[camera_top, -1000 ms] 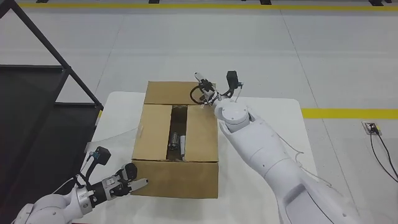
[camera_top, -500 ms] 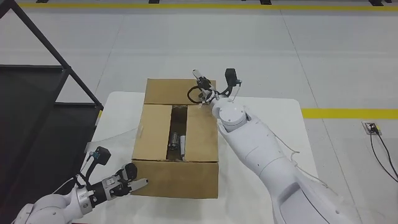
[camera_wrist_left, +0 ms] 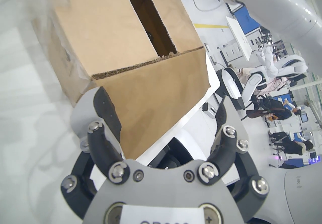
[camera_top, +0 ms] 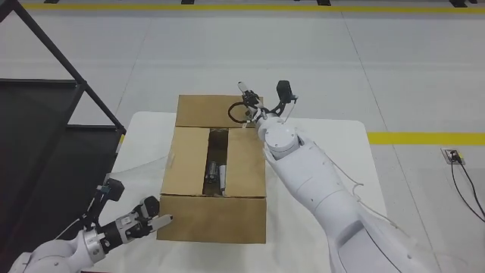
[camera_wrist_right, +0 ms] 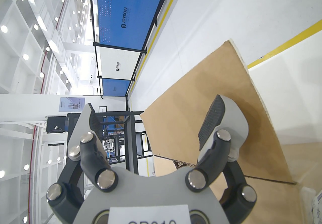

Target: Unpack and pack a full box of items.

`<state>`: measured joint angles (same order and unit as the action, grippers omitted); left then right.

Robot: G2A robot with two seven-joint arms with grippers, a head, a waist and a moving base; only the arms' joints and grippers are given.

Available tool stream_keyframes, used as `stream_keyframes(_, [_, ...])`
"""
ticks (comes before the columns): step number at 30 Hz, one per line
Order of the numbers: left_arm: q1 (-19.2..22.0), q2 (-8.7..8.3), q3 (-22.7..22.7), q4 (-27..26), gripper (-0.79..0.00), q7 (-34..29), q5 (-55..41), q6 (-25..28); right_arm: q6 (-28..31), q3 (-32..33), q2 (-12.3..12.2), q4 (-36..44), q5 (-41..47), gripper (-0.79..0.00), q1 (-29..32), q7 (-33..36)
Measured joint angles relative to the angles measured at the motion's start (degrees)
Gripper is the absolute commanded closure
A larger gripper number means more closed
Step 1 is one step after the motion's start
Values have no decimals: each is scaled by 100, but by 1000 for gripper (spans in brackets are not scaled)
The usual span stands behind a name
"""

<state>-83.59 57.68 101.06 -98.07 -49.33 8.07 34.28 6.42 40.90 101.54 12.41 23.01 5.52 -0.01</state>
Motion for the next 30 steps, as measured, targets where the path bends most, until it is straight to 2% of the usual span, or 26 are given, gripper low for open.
stream_keyframes(4, [95, 6, 88, 133, -785, 513, -24, -643, 25, 75, 19, -51, -28, -785, -12, 16])
stream_keyframes(9, [405, 19, -292, 276, -785, 643, 329, -1013, 226, 197, 28, -70, -2, -785, -3, -99])
stream_keyframes(13, [747, 33, -642, 473, -785, 651, 385, -1024, 267, 252, 41, -80, -84, -785, -22, -177])
stream_keyframes(16, [865, 32, -745, 559, -785, 613, 285, -942, 210, 235, 72, -76, -241, -785, -16, -304])
stream_keyframes(30, [877, 18, -734, 612, -785, 545, 178, -840, 51, 213, 105, -104, -382, -785, -13, -335])
